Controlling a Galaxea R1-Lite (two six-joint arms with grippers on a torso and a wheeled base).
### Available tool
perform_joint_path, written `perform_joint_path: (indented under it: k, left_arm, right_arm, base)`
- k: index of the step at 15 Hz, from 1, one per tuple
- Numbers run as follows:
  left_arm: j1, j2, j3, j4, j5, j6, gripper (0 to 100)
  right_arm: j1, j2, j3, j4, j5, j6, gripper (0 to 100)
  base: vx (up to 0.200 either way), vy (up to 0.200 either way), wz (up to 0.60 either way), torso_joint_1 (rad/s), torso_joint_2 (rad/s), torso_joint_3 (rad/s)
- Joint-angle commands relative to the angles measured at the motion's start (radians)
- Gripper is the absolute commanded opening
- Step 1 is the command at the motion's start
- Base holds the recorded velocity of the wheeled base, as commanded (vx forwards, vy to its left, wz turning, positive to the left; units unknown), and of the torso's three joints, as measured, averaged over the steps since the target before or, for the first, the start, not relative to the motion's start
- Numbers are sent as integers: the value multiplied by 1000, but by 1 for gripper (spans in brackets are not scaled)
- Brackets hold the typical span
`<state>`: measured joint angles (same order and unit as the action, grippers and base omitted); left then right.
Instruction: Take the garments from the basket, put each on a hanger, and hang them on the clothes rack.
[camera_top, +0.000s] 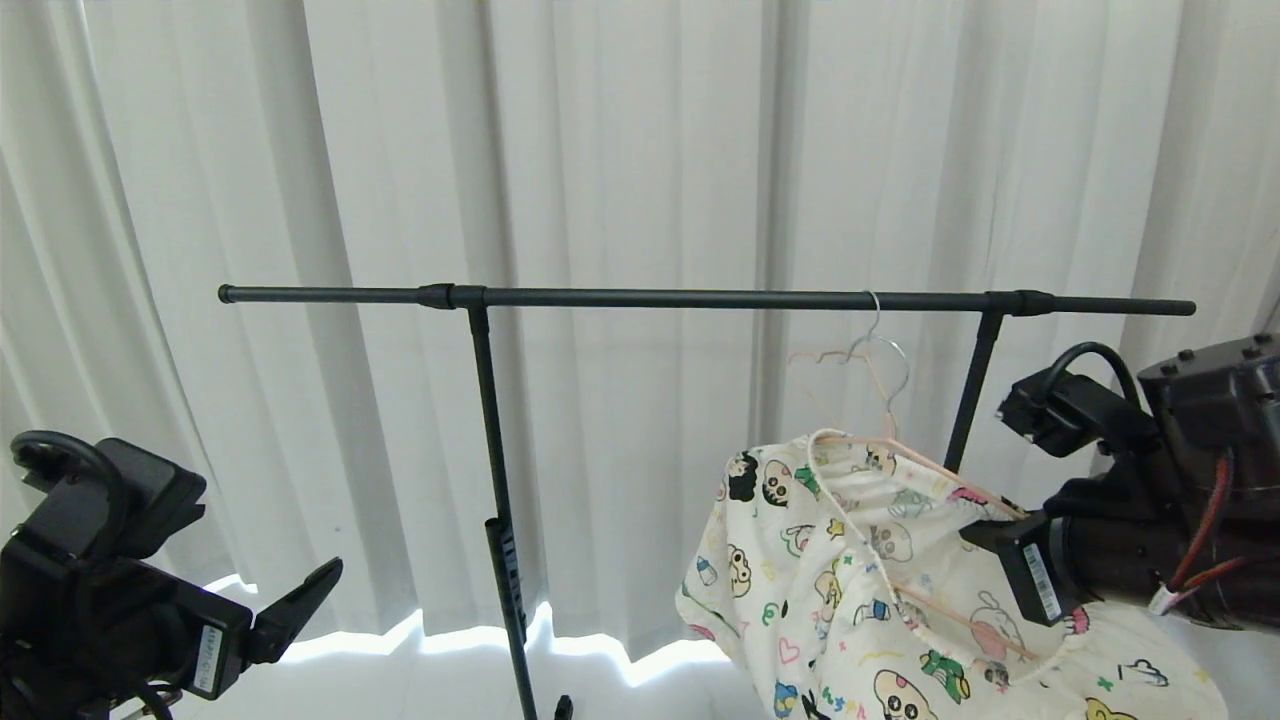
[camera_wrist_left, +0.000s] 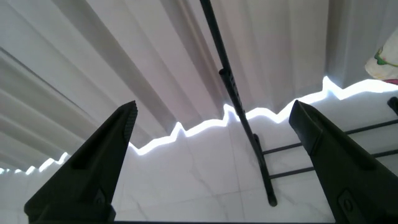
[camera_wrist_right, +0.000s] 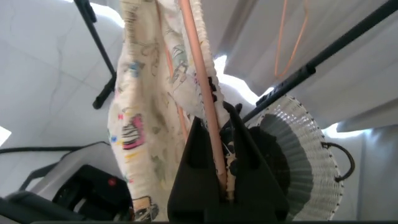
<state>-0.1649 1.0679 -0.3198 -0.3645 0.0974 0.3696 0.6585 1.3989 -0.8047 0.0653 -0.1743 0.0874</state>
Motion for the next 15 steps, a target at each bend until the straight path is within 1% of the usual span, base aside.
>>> perform_joint_path:
  k: [1,3,5,6,8,9,10,11,15]
  left_arm:
    - [1,-9,4,-1,1,0,100]
    - [-1,-16,5,-1,1,2,100]
    - [-1,-14,2,-1,1,2,100]
    - [-2,-12,2,-1,1,2,100]
    - [-4,-14,2,-1,1,3,100]
    - [-16,-16,2,-1,1,3,100]
    - [-22,-16,2,-1,1,3,100]
    - [-25,-17,2,-1,1,3,100]
    - [-36,-17,2,-1,1,2,100]
  right_arm:
    - [6,74,-56,1,-2,11,0]
    - [6,117,-102,2,-24,12,0]
    - [6,178,-169,7,-94,60,0]
    - [6,206,-200,8,-126,97,0]
    - [6,264,-231,7,-234,155,0]
    - [10,307,-255,5,-310,235,0]
    - [29,316,-274,8,-317,284,0]
    - [41,315,-278,10,-317,301,0]
    - [59,301,-304,7,-317,298,0]
  base:
    - [0,0,0,0,0,0]
    - [0,0,0,0,0,0]
    - [0,0,0,0,0,0]
    - [0,0,0,0,0,0]
    - [0,0,0,0,0,0]
    - [0,0,0,0,0,0]
    - [0,0,0,0,0,0]
    - [0,0,0,0,0,0]
    - [0,0,0,0,0,0]
